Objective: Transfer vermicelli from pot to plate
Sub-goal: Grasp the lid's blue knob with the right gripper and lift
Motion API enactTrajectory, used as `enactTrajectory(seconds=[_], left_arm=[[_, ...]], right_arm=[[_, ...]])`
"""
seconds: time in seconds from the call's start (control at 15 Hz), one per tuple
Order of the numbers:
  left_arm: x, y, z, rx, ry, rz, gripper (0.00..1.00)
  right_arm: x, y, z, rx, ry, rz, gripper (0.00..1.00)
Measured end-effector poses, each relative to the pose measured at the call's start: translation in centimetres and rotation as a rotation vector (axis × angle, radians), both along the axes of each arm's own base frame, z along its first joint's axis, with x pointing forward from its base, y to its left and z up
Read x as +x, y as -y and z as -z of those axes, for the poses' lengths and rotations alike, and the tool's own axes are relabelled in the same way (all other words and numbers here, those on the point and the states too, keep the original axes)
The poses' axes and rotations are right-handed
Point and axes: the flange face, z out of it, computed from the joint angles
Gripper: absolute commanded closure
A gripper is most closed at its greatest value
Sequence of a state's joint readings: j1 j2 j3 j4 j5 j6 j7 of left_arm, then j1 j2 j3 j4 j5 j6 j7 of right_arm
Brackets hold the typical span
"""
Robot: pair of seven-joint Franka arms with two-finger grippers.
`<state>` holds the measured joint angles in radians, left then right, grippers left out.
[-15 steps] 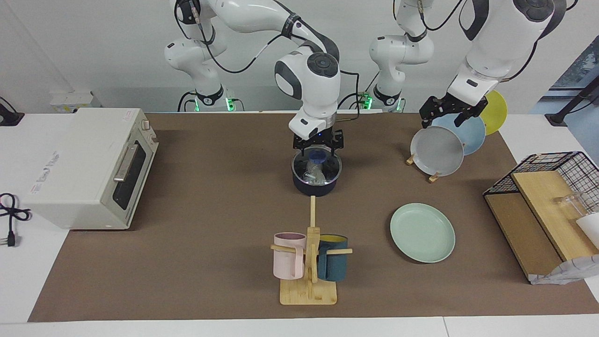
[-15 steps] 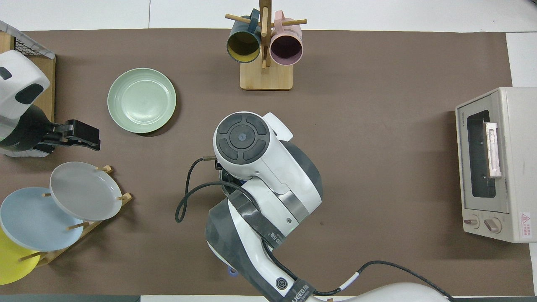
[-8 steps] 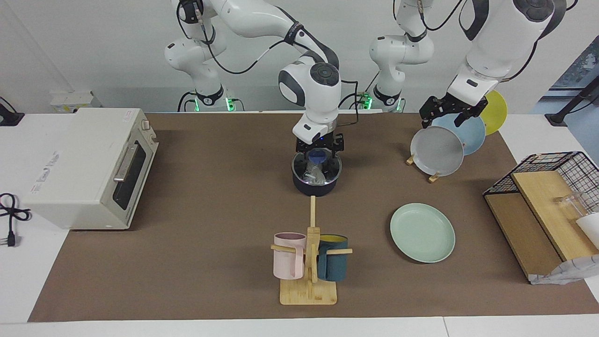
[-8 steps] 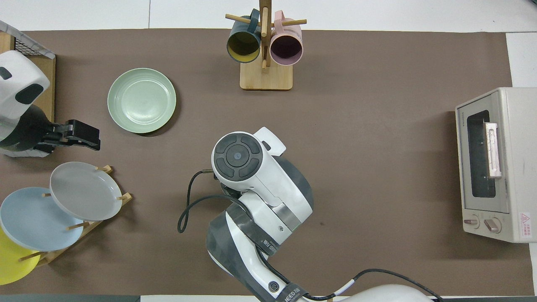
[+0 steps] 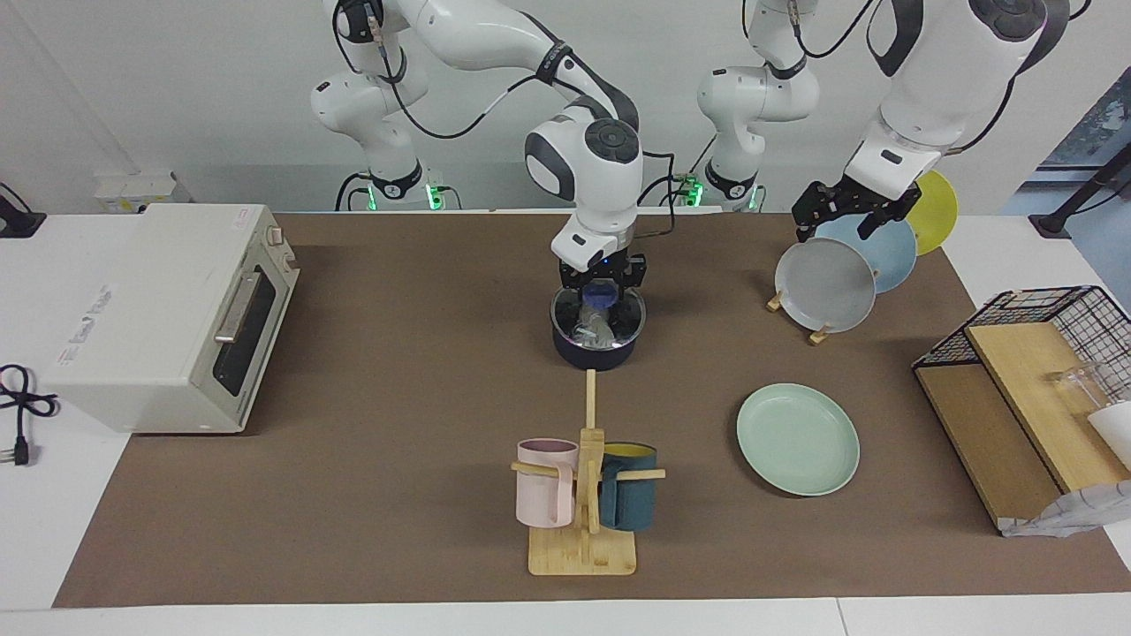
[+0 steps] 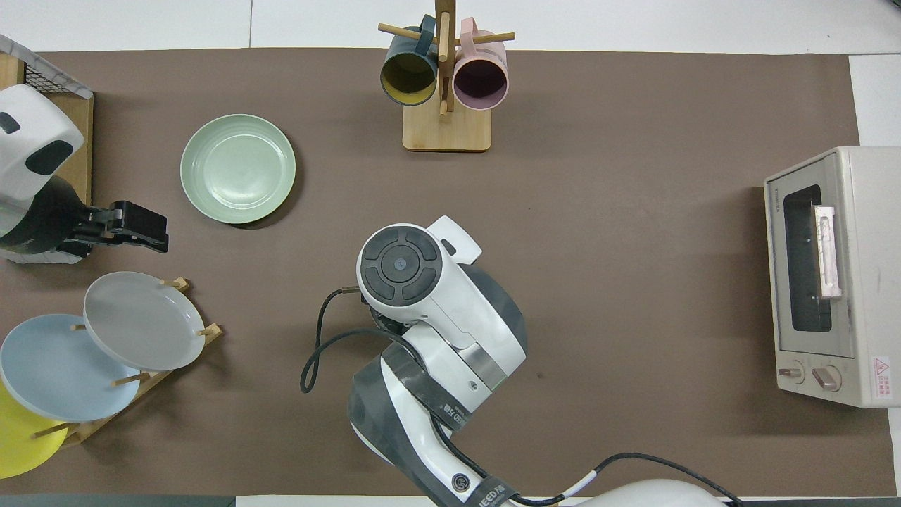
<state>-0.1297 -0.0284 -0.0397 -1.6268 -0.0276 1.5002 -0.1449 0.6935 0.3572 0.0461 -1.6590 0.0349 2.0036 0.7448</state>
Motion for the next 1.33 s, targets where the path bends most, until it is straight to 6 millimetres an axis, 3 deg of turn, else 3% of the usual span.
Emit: enactTrajectory(seconds=[0.33,0.53,0.73,0.87,1.0,1.2,1.33], left_arm=[[0.0,0.0,0.0,0.0,0.003,-0.004,0.0],[0.1,-0.1,0.0,0.0,0.003,-0.006,0.0],[0.2,-0.1,-0.1,-0.002,0.015,-0.008,0.0],[0.4,-0.1,-0.3,-0.005,0.032,-0.009,0.0],[0.5,0.0,-0.3,-0.006,0.04,-0.008,0.0],[0.5,0.9,-0.5,-0.01,0.055,-0.005,0.0],[0.2,3.4,-0.3,-0.016,0.064,0.006,0.0]], right_arm=[[-0.1,0.1,-0.1,-0.003,0.0,-0.003,0.55],[0.0,0.2,-0.2,-0.011,0.012,-0.011,0.55],[1.0,1.3,-1.7,-0.023,0.022,-0.042,0.55],[3.2,4.0,-3.4,-0.026,0.021,-0.058,0.55],[6.1,8.0,-4.9,-0.028,0.014,-0.083,0.55],[10.0,15.8,-6.4,-0.031,-0.005,-0.141,0.55],[11.9,20.8,-6.4,-0.029,-0.021,-0.176,0.55]])
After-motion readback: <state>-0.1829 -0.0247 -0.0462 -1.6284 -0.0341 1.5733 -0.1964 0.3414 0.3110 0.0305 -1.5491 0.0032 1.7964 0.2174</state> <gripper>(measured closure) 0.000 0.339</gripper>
